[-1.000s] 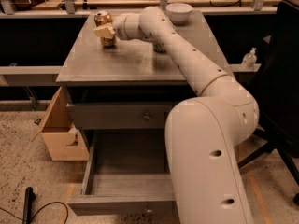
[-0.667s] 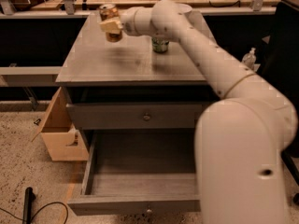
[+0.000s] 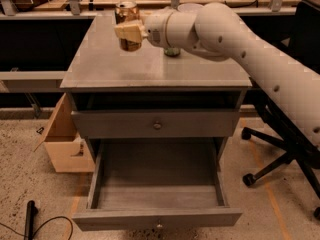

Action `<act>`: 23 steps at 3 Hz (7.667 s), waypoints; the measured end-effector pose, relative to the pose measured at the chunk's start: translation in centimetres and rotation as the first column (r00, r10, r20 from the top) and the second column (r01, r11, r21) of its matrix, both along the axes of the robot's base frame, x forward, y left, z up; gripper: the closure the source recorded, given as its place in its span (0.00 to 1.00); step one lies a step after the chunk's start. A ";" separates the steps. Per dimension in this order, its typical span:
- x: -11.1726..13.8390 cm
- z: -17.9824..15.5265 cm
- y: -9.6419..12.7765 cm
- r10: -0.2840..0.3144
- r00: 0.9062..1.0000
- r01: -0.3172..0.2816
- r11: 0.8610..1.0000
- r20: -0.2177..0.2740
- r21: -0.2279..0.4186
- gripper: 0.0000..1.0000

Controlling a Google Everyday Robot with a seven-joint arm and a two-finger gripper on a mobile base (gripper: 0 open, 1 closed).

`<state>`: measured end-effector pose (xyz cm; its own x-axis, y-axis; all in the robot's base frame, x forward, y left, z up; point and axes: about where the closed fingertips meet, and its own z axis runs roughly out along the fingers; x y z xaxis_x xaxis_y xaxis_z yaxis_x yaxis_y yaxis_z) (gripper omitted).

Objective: Place orange can into middle drawer

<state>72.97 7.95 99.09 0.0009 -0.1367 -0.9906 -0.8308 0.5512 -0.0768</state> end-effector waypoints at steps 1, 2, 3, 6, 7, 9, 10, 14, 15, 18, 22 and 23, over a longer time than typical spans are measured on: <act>-8.1 -1.8 0.4 0.076 0.997 -0.077 0.997 -0.025 -0.021 1.00; -13.6 -6.1 0.6 0.096 0.992 -0.100 0.994 -0.083 -0.042 1.00; -17.1 -13.3 1.9 0.110 0.980 -0.120 0.991 -0.167 -0.054 1.00; -18.7 -23.2 4.1 0.114 0.968 -0.117 0.993 -0.224 -0.001 1.00; -19.2 -26.1 4.8 0.175 0.972 -0.172 0.985 -0.159 0.033 1.00; -18.5 -34.1 5.4 0.219 0.968 -0.228 0.971 -0.119 -0.072 1.00; -18.2 -38.5 4.5 0.210 0.969 -0.224 0.969 -0.132 -0.106 1.00; -17.4 -50.6 3.1 0.183 0.950 -0.220 0.968 -0.254 -0.124 0.82; -17.4 -52.4 3.1 0.170 0.944 -0.209 0.972 -0.284 -0.111 0.60; -17.0 -51.0 2.2 0.165 0.933 -0.221 0.964 -0.321 -0.148 0.00; -23.3 -37.7 -6.9 -0.003 0.945 -0.050 0.987 -0.327 -0.152 0.42; -25.9 -33.6 -11.1 -0.103 0.948 0.044 0.980 -0.303 -0.196 0.64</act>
Offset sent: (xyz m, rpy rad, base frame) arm -0.2272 0.0216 -0.1782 -0.1284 0.2380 0.1465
